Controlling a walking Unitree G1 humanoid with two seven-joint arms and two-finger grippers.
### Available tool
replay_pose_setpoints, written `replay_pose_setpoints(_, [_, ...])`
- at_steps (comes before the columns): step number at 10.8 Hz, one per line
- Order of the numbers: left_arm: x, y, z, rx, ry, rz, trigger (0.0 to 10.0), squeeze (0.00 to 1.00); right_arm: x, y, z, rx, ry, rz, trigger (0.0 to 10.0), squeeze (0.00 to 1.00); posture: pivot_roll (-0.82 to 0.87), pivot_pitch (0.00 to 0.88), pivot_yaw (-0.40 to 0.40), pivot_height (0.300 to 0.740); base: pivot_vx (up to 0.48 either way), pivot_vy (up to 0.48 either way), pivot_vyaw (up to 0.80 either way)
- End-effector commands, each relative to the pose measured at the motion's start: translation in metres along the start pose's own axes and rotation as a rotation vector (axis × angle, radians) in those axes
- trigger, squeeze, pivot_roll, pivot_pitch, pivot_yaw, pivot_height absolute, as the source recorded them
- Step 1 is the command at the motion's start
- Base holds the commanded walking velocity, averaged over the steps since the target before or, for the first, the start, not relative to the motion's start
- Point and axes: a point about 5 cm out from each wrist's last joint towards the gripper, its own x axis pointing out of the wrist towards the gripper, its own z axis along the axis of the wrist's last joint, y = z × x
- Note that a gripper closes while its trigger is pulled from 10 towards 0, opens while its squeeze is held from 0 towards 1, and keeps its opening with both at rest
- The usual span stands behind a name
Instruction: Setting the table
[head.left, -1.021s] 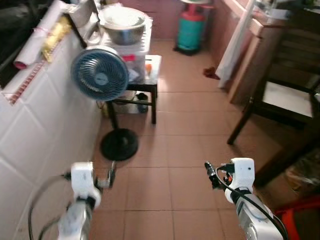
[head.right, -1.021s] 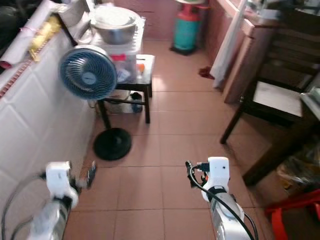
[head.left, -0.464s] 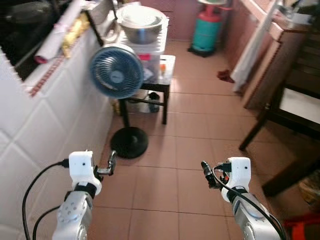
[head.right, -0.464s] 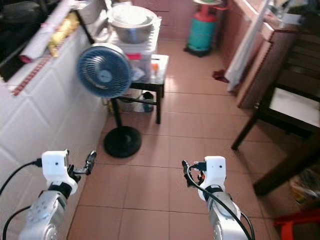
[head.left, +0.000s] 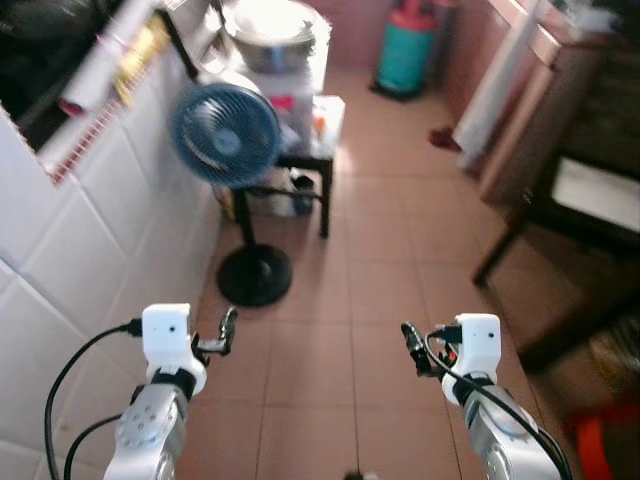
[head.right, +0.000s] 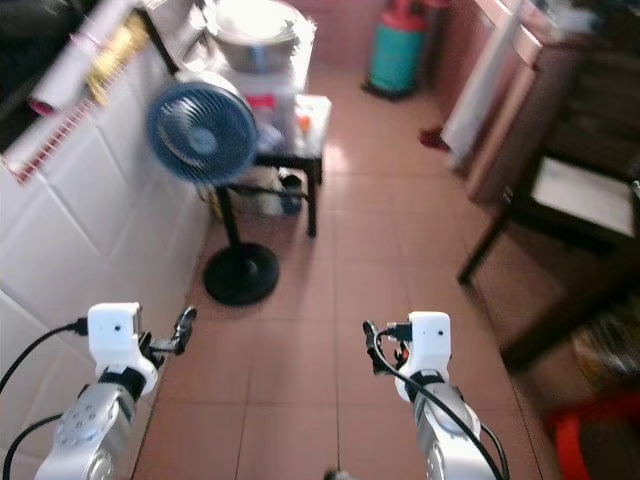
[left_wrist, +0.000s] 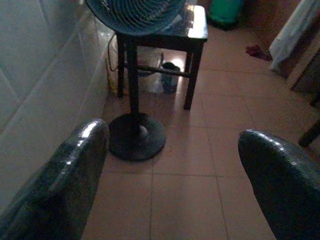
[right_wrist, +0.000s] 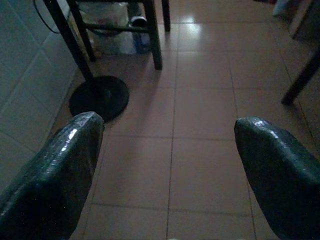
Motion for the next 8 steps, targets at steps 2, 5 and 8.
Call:
replay_pose_setpoints(2, [-0.0021,0.0040,0.0010,0.012,0.011,0.018,10.0,0.00,-0.0013,-0.0005,0.0000,0.005,0.003,-0.009,10.0,0.00,-0.04,0.116,0.019,0.740,-0.277,0.000,-0.29])
replay_pose_setpoints(5, [0.0003,0.0047,0.0003,0.011,0.017,0.026,10.0,0.00,0.0001,0.0004,0.0010,0.015,0.000,-0.012,10.0,0.00,-0.04,0.114,0.019,0.740,-0.307,0.000,0.00])
replay_pose_setpoints(8, [0.0030,0.0061,-0.0006,0.011,0.020,0.027,10.0,0.00,0.0018,0.0006,0.0004,0.023,0.003,-0.016,10.0,0.00,-0.03,0.103,0.023,0.740,-0.324,0.000,0.00])
